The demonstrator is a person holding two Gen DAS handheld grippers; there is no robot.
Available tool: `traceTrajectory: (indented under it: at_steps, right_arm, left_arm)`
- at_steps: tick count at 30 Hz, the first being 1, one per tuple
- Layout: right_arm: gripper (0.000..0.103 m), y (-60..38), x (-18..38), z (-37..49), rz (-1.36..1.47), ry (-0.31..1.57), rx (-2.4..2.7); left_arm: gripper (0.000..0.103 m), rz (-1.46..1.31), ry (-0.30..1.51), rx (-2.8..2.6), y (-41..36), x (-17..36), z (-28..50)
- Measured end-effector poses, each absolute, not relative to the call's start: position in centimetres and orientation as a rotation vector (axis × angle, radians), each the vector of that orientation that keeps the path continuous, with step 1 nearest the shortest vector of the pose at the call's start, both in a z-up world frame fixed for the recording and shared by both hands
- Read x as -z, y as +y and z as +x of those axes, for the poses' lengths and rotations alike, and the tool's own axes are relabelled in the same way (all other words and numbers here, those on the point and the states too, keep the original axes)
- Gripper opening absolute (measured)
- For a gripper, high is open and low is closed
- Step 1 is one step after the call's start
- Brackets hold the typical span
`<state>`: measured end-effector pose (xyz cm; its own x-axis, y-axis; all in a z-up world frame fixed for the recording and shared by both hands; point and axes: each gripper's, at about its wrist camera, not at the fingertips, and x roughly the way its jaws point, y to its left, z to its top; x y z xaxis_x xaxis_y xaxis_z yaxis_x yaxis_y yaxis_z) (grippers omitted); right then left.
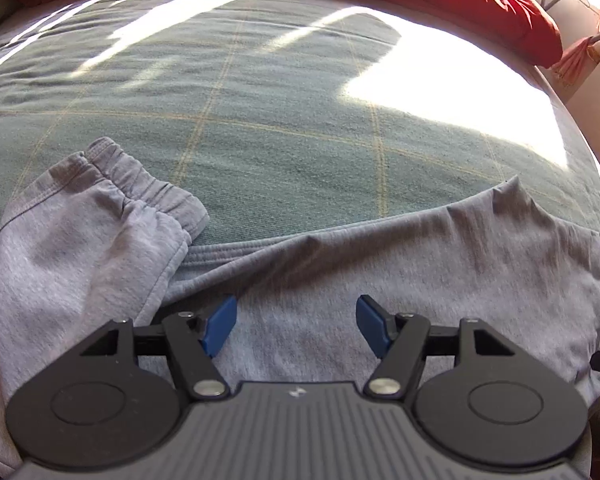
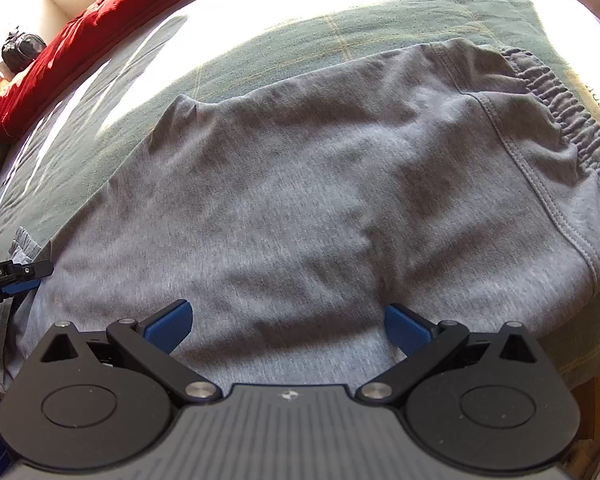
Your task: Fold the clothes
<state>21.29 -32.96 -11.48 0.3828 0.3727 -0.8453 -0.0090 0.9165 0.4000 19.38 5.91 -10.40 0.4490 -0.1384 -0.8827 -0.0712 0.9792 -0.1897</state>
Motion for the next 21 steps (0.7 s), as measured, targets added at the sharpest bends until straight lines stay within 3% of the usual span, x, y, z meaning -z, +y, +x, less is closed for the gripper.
traceTrajectory:
  at_steps: [6,21]
  right_arm:
    - [0.103,-31.6,8.3,24.9,0.410,0.910,-0.431]
    - [0.103,-25.5,13.9,33.7,0.285,0.969,-0.476]
  left_arm:
    - [0.068,-0.210,1.091,0.095,4.6,9.6,17.4]
    - [0.068,-0.105,1.123,0.098,3.6,11.9,19.4]
